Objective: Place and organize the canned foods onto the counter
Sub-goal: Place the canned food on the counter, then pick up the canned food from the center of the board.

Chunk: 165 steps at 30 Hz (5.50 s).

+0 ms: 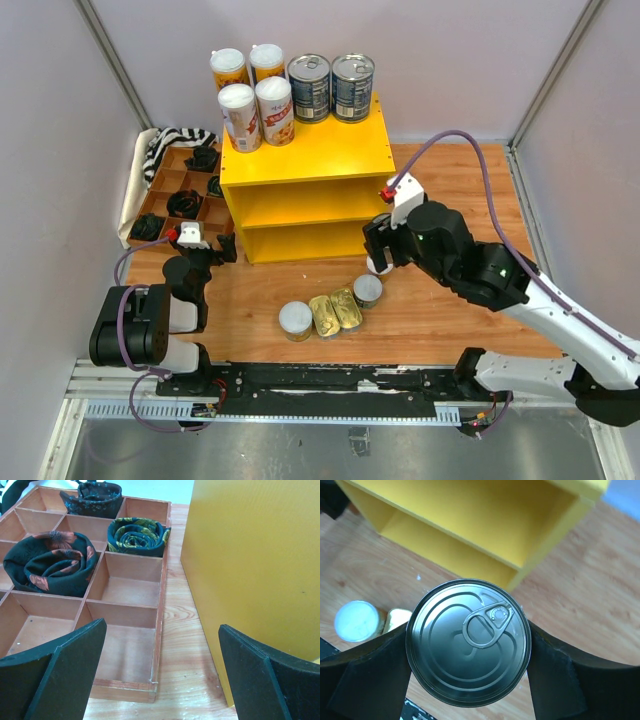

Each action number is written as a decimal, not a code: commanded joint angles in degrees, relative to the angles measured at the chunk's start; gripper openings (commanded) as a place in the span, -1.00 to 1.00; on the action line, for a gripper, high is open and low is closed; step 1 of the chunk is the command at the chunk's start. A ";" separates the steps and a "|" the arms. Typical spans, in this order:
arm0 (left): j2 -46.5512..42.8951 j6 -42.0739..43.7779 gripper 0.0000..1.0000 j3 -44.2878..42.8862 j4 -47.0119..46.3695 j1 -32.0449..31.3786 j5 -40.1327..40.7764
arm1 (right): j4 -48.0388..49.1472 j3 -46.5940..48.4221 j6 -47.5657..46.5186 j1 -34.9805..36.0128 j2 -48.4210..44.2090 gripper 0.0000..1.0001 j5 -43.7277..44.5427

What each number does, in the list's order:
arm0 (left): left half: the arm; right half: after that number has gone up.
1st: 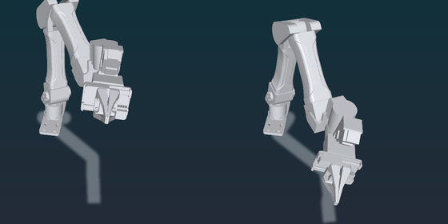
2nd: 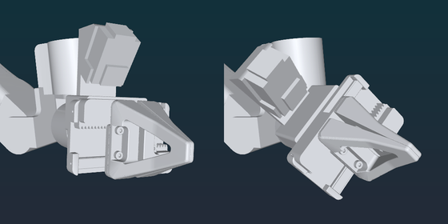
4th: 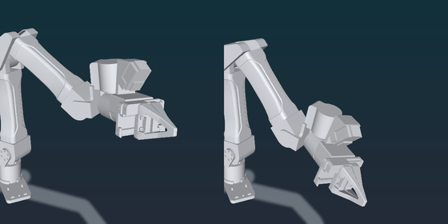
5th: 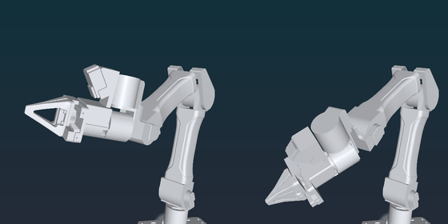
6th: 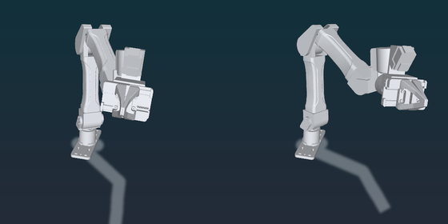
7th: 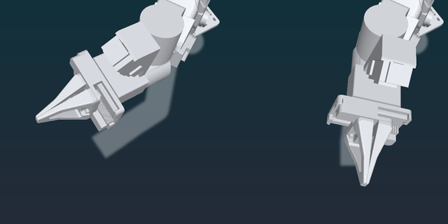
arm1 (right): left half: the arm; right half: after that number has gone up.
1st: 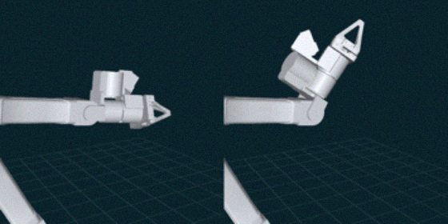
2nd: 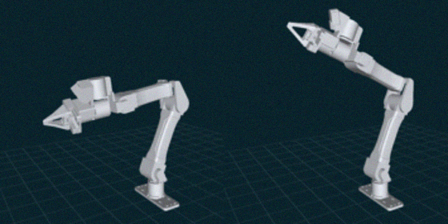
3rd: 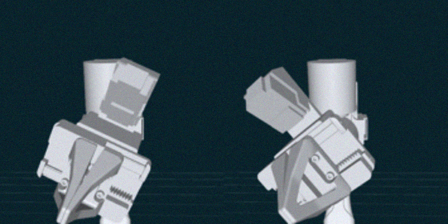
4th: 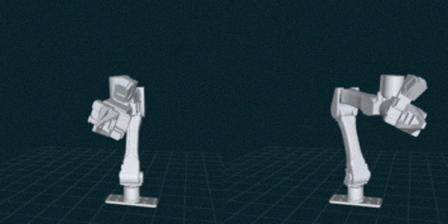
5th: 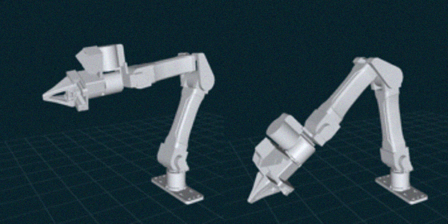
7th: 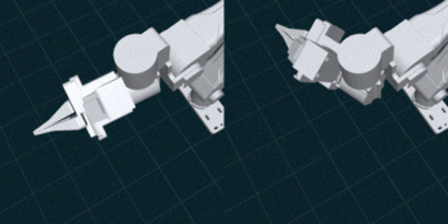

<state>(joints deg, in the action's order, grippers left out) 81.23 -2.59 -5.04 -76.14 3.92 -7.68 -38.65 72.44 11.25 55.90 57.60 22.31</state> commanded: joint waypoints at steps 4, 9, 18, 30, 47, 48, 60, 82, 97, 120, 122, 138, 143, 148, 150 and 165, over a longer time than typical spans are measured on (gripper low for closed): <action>0.28 0.72 0.99 -0.60 -1.07 -0.26 -0.29 | 7.85 15.75 -9.08 3.87 5.74 -0.92 -2.74; 0.32 0.74 0.99 -0.65 -1.07 -0.23 -0.31 | 7.38 30.26 -13.10 3.78 14.14 -0.88 -3.64; 0.33 0.74 0.99 -0.61 -1.03 -0.28 -0.32 | 4.43 50.38 -13.25 -3.50 28.37 -0.94 -14.29; 0.33 0.74 0.99 -0.65 -1.03 -0.26 -0.29 | 2.44 62.74 -7.43 -15.08 40.27 -0.86 -27.95; 0.32 0.73 0.99 -0.69 -0.97 -0.29 -0.32 | 11.21 45.41 -6.22 -20.22 33.43 0.97 -30.56; 0.31 0.70 0.99 -0.61 -1.00 -0.26 -0.32 | 12.59 43.09 -6.05 -20.37 32.21 0.97 -30.52; 0.33 0.71 0.99 -0.64 -1.02 -0.29 -0.32 | 20.08 30.61 -6.27 -20.48 27.51 0.50 -30.44; 0.29 0.69 0.99 -0.66 -0.97 -0.29 -0.32 | 22.68 33.72 -6.23 -21.16 33.89 0.97 -33.51; 0.31 0.74 0.99 -0.63 -0.96 -0.28 -0.32 | 28.59 27.48 -5.30 -21.70 31.84 -0.02 -36.83; 0.33 0.74 0.99 -0.67 -1.02 -0.27 -0.31 | 29.37 31.88 -4.74 -21.72 35.96 -0.05 -35.91; 0.29 0.74 0.99 -0.59 -1.05 -0.26 -0.32 | 29.97 29.34 -4.74 -21.80 33.70 0.20 -36.12; 0.32 0.74 0.99 -0.67 -1.03 -0.24 -0.27 | 46.44 -21.48 -6.24 -17.15 -4.77 0.97 -27.10; 0.33 0.72 0.99 -0.64 -1.03 -0.29 -0.31 | 47.74 -29.33 -8.80 -6.60 -6.08 0.97 -36.63; 0.28 0.73 0.99 -0.61 -1.03 -0.25 -0.29 | 45.51 -30.17 -13.19 1.25 2.73 0.97 -43.88; 0.33 0.72 0.99 -0.59 -0.96 -0.23 -0.31 | 47.15 -30.63 -14.77 3.02 7.58 0.97 -46.95; 0.33 0.72 0.99 -0.61 -1.02 -0.25 -0.31 | 58.97 -29.99 -14.54 8.88 27.94 0.97 -55.41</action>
<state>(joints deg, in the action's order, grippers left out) 81.23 -2.59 -5.04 -76.14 3.92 -7.68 17.39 41.39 -2.55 62.50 82.76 -32.58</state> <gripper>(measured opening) 0.996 0.986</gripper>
